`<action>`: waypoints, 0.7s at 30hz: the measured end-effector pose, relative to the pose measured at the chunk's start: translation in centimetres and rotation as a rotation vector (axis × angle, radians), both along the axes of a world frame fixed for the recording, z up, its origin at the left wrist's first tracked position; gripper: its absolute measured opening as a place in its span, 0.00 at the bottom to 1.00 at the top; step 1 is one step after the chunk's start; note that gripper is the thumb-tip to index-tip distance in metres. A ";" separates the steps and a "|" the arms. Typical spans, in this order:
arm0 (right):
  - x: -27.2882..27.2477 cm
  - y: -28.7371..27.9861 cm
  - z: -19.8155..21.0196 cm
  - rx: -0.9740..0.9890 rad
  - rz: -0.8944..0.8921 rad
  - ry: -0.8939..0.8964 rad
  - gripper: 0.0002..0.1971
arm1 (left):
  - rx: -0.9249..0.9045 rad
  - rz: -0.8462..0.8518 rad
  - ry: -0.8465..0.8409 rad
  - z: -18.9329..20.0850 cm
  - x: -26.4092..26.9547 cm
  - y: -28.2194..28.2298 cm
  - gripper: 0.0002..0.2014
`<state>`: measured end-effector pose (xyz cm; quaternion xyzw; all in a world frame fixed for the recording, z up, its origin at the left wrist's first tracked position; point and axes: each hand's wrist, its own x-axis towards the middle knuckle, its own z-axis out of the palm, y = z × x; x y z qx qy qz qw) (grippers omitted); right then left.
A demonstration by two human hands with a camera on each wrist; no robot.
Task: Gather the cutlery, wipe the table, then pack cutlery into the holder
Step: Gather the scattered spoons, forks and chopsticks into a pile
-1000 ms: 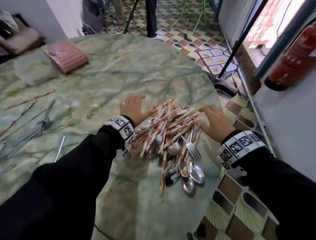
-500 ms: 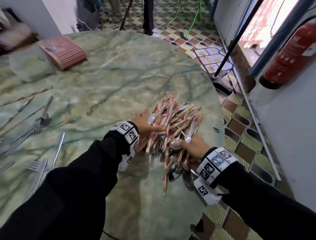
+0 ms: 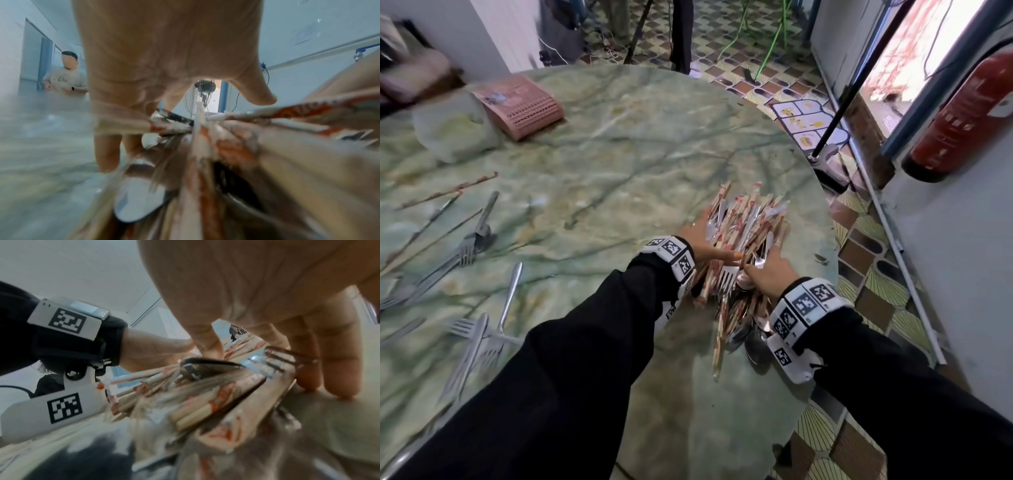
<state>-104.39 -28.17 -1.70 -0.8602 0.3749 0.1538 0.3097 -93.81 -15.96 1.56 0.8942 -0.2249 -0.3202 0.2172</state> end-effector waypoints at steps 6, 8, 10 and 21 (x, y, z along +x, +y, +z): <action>-1.4 -0.1 1.0 -0.070 0.083 0.039 0.36 | 0.084 -0.057 -0.052 1.2 -0.1 1.4 0.52; -1.7 -0.1 1.4 -0.101 0.093 0.048 0.34 | 0.070 -0.058 -0.085 2.1 -0.5 2.1 0.46; -2.0 0.2 2.2 -0.158 0.107 0.051 0.32 | 0.040 -0.034 -0.123 2.8 -0.8 3.0 0.40; -2.0 7.5 8.8 -0.325 0.227 -0.305 0.27 | -0.240 0.126 -0.189 9.4 -3.4 13.2 0.18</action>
